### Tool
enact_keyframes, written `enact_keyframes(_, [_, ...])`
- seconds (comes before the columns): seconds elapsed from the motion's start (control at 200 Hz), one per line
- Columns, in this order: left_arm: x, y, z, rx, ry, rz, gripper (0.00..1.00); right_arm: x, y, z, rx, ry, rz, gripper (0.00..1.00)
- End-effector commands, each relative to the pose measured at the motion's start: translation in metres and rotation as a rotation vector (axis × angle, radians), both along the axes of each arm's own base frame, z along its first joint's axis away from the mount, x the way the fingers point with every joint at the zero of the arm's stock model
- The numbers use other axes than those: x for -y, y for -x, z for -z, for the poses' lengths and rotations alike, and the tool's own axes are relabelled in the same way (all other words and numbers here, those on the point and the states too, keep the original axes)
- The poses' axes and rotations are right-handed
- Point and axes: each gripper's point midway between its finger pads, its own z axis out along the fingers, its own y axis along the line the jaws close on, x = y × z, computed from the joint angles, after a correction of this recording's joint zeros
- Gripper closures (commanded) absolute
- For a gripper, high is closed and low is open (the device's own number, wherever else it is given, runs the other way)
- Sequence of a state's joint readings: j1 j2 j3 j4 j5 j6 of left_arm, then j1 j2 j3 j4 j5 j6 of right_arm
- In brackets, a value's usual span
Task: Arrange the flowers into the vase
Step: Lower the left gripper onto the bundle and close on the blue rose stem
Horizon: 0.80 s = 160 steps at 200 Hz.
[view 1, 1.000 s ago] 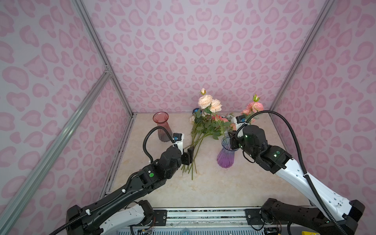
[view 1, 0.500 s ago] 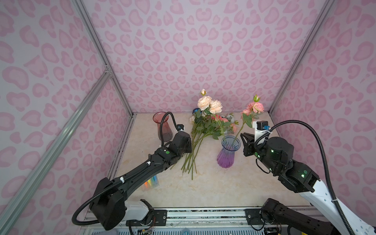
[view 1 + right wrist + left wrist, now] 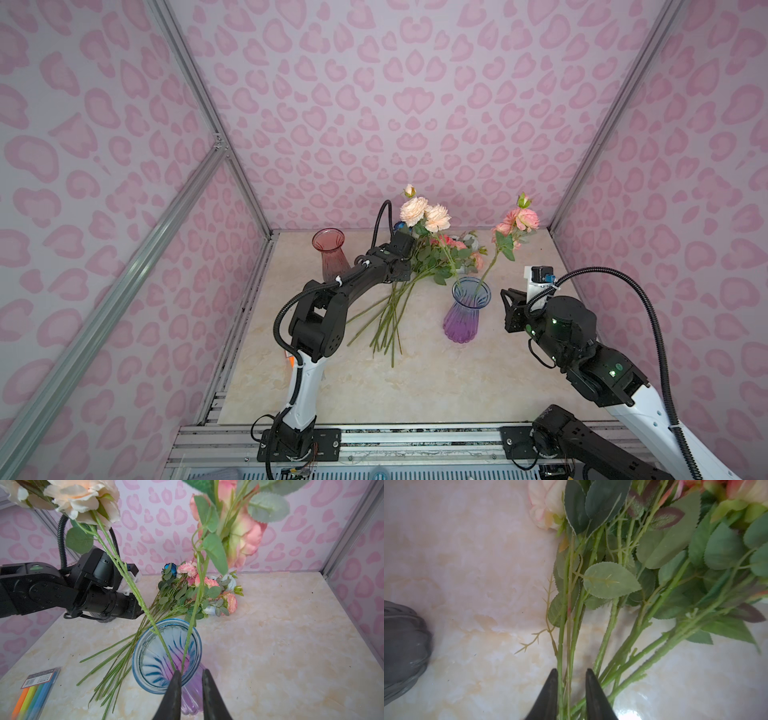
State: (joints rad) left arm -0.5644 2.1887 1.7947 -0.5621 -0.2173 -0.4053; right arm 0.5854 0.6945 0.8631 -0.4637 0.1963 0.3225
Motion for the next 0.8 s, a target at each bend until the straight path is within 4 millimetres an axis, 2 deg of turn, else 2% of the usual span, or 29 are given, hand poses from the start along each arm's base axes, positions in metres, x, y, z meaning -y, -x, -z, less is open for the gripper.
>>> enact_keyframes(0.0, [-0.012,0.007,0.020,-0.061,-0.111,0.029,0.73,-0.004,0.001,0.003,-0.004,-0.037,-0.026,0.79])
enact_keyframes(0.15, [-0.014,0.003,0.033,-0.075,-0.135,0.042,0.76,0.004,0.002,0.008,-0.011,-0.033,-0.007,0.79])
enact_keyframes(0.295, [-0.015,0.003,0.034,-0.073,-0.139,0.038,0.81,0.005,0.001,0.008,-0.013,-0.043,-0.006,0.79])
enact_keyframes(0.51, [-0.012,0.003,0.020,-0.053,-0.117,0.050,0.92,0.005,0.000,0.005,-0.007,-0.044,-0.004,0.78])
enact_keyframes(0.795, [-0.013,0.006,-0.008,-0.017,-0.095,0.061,0.95,0.002,0.000,0.005,-0.010,-0.059,-0.015,0.78])
